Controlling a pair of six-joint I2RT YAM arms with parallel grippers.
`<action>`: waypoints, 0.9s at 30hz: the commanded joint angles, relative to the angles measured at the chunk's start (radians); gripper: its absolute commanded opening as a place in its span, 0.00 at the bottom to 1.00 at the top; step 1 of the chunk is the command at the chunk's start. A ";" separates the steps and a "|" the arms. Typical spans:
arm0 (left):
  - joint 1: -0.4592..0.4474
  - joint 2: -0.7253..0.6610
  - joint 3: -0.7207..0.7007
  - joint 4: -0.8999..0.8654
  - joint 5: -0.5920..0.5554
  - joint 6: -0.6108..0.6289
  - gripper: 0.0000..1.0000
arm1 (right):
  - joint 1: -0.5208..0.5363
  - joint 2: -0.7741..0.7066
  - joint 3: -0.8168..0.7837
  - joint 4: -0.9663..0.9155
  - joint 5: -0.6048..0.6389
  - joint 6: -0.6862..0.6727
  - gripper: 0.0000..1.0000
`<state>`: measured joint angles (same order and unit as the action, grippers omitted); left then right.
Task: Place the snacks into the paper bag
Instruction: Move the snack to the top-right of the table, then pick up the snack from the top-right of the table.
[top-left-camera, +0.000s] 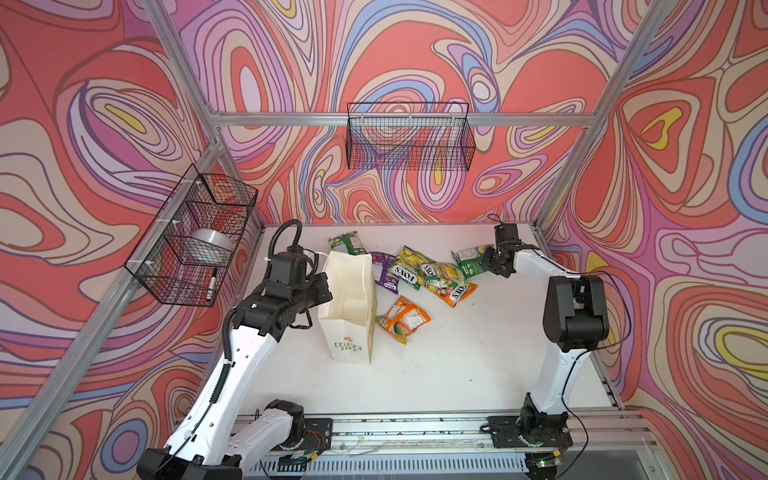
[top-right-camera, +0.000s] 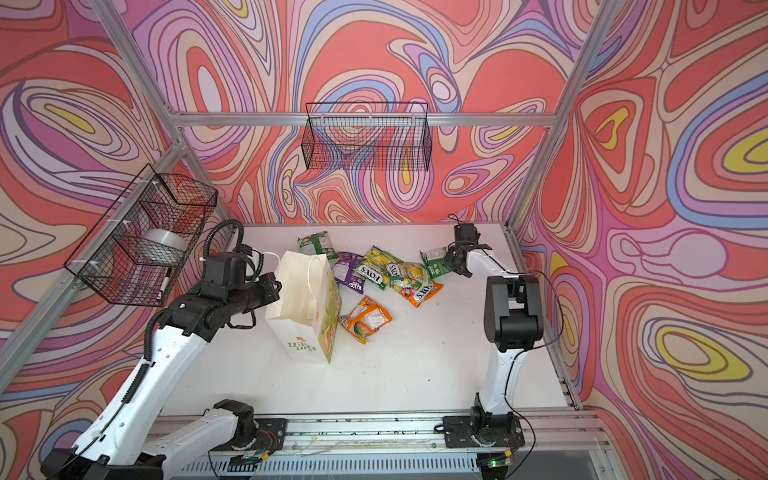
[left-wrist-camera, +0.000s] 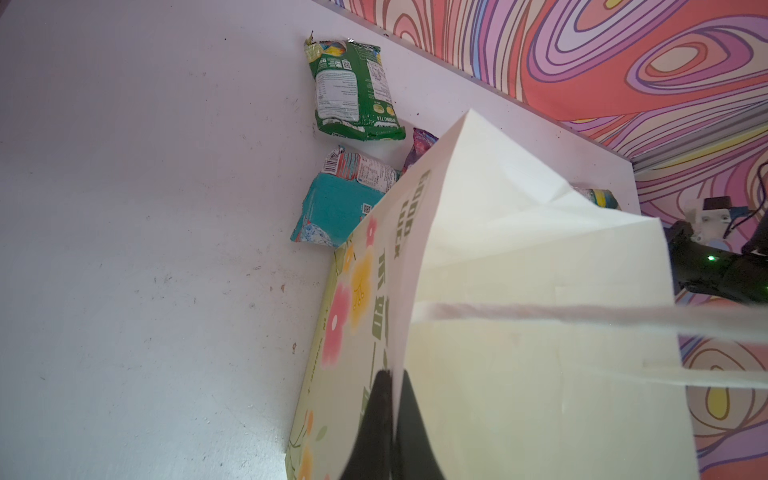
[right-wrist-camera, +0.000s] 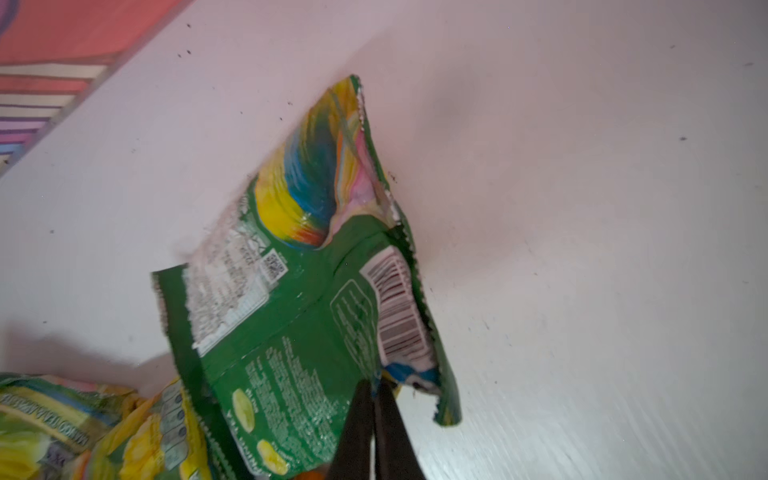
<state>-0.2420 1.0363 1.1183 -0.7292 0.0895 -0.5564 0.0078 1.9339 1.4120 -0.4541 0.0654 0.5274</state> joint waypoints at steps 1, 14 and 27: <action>0.006 -0.005 -0.008 0.022 0.012 0.008 0.00 | -0.005 -0.097 -0.050 0.044 0.034 0.034 0.00; 0.007 -0.005 -0.007 0.022 0.011 0.009 0.00 | -0.030 -0.168 -0.122 0.007 0.110 0.056 0.98; 0.008 -0.004 -0.008 0.023 0.014 0.010 0.00 | -0.127 0.116 0.047 0.003 -0.066 -0.063 0.98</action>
<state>-0.2417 1.0363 1.1183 -0.7284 0.0944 -0.5529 -0.1078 2.0193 1.4414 -0.4553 0.0761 0.5022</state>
